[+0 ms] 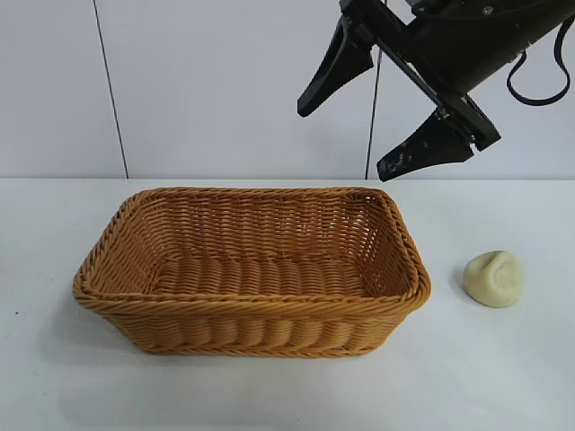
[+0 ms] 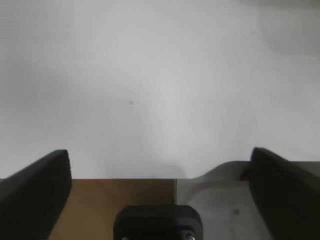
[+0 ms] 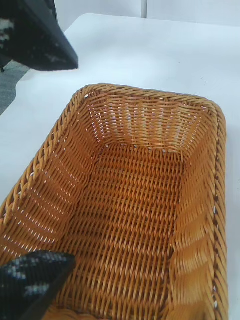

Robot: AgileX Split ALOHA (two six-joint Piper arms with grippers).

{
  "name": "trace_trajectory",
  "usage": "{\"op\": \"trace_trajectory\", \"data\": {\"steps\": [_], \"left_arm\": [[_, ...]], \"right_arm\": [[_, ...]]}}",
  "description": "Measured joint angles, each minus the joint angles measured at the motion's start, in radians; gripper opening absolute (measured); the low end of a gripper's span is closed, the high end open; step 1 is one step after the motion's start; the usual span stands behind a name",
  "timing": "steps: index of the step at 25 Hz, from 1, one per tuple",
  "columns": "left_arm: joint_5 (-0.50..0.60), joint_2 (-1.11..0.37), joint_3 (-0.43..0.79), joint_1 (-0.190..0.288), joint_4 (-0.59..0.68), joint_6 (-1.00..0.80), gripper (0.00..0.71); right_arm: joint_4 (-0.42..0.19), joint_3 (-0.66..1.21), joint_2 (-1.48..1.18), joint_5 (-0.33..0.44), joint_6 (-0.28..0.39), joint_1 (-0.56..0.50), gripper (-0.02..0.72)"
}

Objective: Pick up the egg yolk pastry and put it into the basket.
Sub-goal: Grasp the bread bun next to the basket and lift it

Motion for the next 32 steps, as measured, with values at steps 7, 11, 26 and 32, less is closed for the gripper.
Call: {"op": "trace_trajectory", "data": {"steps": [7,11,26,32], "left_arm": [[-0.059,-0.316,0.137,0.0,-0.01,0.0,0.692],[-0.066,-0.453,0.141,0.0,-0.012,0.0,0.692],[-0.069,-0.751,0.141,0.0,-0.015,0.0,0.692],[-0.069,-0.751,0.141,0.0,-0.015,0.0,0.692]], "right_arm": [[0.0,0.0,0.0,0.0,0.0,0.0,0.694],[0.0,0.0,0.0,0.0,0.0,0.0,0.694],[-0.12,-0.028,0.0,0.056,0.012,0.0,0.694],[-0.496,-0.142,0.0,0.163,0.174,0.0,0.694]]}}
